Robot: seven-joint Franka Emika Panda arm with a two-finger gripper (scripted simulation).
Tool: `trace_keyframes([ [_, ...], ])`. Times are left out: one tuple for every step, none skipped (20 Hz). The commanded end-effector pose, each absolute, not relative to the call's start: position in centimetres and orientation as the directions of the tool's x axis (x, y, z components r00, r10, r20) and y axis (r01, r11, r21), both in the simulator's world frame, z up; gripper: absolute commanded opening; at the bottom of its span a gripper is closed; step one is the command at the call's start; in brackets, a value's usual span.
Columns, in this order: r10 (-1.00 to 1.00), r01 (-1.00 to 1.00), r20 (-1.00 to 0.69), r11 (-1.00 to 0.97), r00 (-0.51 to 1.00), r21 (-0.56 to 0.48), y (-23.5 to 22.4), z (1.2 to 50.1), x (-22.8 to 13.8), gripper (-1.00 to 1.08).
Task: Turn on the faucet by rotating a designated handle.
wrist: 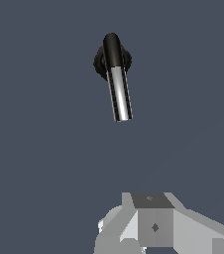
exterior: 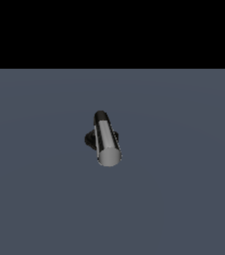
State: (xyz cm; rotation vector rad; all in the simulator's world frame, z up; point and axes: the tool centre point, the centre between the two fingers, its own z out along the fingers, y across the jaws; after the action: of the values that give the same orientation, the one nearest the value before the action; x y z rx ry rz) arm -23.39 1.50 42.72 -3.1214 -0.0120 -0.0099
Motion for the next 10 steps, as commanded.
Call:
trace_keyframes([
  [0.023,0.023,0.006,-1.000,1.000,-0.019,1.7,40.8,-23.0,-1.00],
  [0.029,0.029,0.006,-0.999,1.000,-0.018,1.8,40.0,-22.9,-1.00],
  [0.036,0.036,0.006,-0.999,0.999,-0.018,1.9,39.1,-22.7,-1.00],
  [0.043,0.043,0.006,-0.999,0.999,-0.017,2.0,38.2,-22.5,-1.00],
  [0.050,0.050,0.006,-0.999,0.999,-0.017,2.1,37.4,-22.4,-1.00],
  [0.057,0.057,0.005,-0.998,0.998,-0.016,2.2,36.5,-22.2,-1.00],
  [0.064,0.064,0.005,-0.998,0.998,-0.015,2.3,35.7,-22.0,-1.00],
  [0.070,0.070,0.005,-0.997,0.998,-0.015,2.4,34.8,-21.9,-1.00],
  [0.077,0.077,0.005,-0.997,0.997,-0.014,2.5,34.0,-21.7,-1.00],
  [0.083,0.083,0.005,-0.996,0.997,-0.014,2.6,33.2,-21.6,-1.00],
])
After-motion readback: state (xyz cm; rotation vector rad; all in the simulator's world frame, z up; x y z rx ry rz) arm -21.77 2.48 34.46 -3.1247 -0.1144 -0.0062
